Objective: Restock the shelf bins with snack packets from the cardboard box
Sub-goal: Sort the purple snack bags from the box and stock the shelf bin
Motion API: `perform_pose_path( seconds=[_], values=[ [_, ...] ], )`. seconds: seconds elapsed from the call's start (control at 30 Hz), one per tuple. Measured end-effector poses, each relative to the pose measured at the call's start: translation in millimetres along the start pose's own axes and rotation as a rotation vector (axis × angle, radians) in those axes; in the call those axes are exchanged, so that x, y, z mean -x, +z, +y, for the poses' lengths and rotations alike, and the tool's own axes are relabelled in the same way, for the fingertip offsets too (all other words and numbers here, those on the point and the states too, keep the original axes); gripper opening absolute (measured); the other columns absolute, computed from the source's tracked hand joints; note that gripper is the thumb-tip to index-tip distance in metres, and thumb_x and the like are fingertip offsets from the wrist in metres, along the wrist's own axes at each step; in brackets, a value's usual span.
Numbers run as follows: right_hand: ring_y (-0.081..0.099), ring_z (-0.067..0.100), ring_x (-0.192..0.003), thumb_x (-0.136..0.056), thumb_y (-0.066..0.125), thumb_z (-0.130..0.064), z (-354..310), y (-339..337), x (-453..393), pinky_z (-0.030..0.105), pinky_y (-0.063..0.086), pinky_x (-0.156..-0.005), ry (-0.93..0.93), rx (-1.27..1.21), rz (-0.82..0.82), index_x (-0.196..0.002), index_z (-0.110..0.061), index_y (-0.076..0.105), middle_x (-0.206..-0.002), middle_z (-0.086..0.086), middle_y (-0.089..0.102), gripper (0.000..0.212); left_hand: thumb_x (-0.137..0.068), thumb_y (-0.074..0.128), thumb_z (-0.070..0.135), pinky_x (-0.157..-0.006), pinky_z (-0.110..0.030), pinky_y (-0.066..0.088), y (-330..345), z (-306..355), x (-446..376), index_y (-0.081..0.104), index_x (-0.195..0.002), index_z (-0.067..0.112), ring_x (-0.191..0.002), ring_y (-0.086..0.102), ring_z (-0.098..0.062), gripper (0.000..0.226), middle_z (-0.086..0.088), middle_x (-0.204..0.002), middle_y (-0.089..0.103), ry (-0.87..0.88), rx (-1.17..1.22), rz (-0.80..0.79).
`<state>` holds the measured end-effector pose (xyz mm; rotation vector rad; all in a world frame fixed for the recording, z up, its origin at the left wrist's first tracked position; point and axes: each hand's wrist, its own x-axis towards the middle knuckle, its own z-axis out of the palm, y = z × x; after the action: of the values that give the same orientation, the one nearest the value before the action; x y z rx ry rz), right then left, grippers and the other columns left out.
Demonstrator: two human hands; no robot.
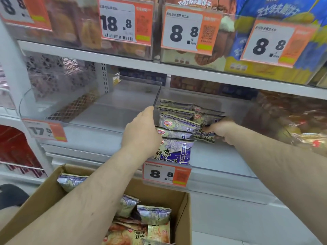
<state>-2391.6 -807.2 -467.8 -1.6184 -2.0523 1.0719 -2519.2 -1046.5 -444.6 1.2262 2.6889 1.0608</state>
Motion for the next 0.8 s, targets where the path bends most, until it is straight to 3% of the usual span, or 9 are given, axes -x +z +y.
perform_pose_path(
  seconds=[0.1,0.2,0.37,0.47,0.57,0.67,0.7,0.77,0.8],
  values=[
    [0.048,0.022,-0.067,-0.079,0.081,-0.023,-1.6,-2.2,-3.2,0.024,0.032,-0.051,0.074,-0.032,-0.076,-0.102,-0.006,0.064,-0.086,0.012,0.06,0.033,-0.085,0.044,-0.002,-0.091,-0.039,0.04,-0.4,0.3,0.6,0.035,-0.147,0.021,-0.121,0.051,-0.038,0.067,-0.005,-0.145,0.049,0.009,0.003,-0.004],
    [0.054,0.017,-0.065,-0.081,0.079,-0.017,-2.2,-3.4,-4.0,0.022,0.037,-0.046,0.132,-0.093,-0.143,-0.102,-0.013,0.062,-0.092,0.005,0.059,0.026,-0.086,0.045,-0.002,-0.088,-0.038,0.039,1.2,-0.3,-0.5,0.035,-0.148,0.022,-0.122,0.051,-0.038,0.067,-0.003,-0.146,0.048,0.011,0.005,-0.003],
    [0.057,0.022,-0.084,-0.087,0.069,-0.003,-1.5,-1.9,-8.3,0.029,0.054,-0.07,0.195,-0.34,-0.252,-0.106,-0.007,0.059,-0.105,0.011,0.058,0.022,-0.093,0.043,0.004,-0.098,-0.039,0.041,-1.5,-0.4,1.2,0.031,-0.153,0.024,-0.128,0.047,-0.035,0.064,-0.003,-0.149,0.047,-0.038,0.086,-0.006],
    [0.058,0.025,-0.097,-0.088,0.067,0.001,-1.0,-3.3,0.2,0.032,0.055,-0.068,0.206,-0.362,-0.236,-0.101,-0.006,0.059,-0.115,0.015,0.058,0.017,-0.097,0.042,0.01,-0.104,-0.035,0.038,-4.3,-3.9,0.9,0.027,-0.155,0.022,-0.135,0.045,-0.028,0.061,-0.002,-0.152,0.044,-0.049,0.232,-0.058],
    [0.057,0.026,-0.1,-0.085,0.073,-0.004,-6.0,-10.0,19.0,0.037,0.058,-0.07,0.181,-0.244,-0.138,-0.111,-0.006,0.058,-0.121,0.013,0.055,0.03,-0.097,0.049,0.014,-0.113,-0.034,0.035,-11.5,-8.3,13.8,0.029,-0.154,0.017,-0.137,0.045,-0.019,0.06,0.0,-0.153,0.043,-0.026,0.426,-0.021],
    [0.059,0.034,-0.091,-0.081,0.076,-0.016,-22.9,-17.3,63.5,0.045,0.056,-0.085,-0.015,0.14,0.134,-0.097,-0.002,0.06,-0.111,0.016,0.059,0.026,-0.093,0.055,0.008,-0.102,-0.029,0.044,-26.8,-19.3,42.1,0.046,-0.141,0.016,-0.114,0.057,-0.009,0.049,0.003,-0.134,0.057,0.051,0.549,0.165],
    [0.06,0.037,-0.095,-0.08,0.074,-0.022,-30.1,-17.6,82.8,0.045,0.053,-0.086,-0.135,0.321,0.264,-0.103,-0.002,0.061,-0.117,0.018,0.058,0.033,-0.092,0.055,0.006,-0.093,-0.023,0.046,-32.8,-25.6,53.9,0.05,-0.133,0.018,-0.101,0.059,-0.002,0.044,0.007,-0.124,0.06,0.071,0.577,0.226],
    [0.058,0.039,-0.104,-0.083,0.065,-0.029,-44.0,-9.1,132.0,0.045,0.049,-0.089,-0.498,0.471,0.45,-0.117,-0.009,0.059,-0.123,0.016,0.053,0.04,-0.091,0.055,0.005,-0.076,-0.015,0.043,-40.8,-42.6,78.3,0.052,-0.117,0.026,-0.08,0.055,0.005,0.034,0.012,-0.108,0.061,0.065,0.618,0.281],
    [0.058,0.037,-0.102,-0.082,0.059,-0.03,-49.2,-0.1,161.0,0.044,0.049,-0.087,-0.708,0.448,0.485,-0.112,-0.013,0.062,-0.117,0.013,0.057,0.034,-0.091,0.054,0.004,-0.071,-0.014,0.042,-40.9,-53.3,90.6,0.051,-0.111,0.029,-0.073,0.053,0.004,0.032,0.013,-0.103,0.06,0.038,0.64,0.269]
  ],
)
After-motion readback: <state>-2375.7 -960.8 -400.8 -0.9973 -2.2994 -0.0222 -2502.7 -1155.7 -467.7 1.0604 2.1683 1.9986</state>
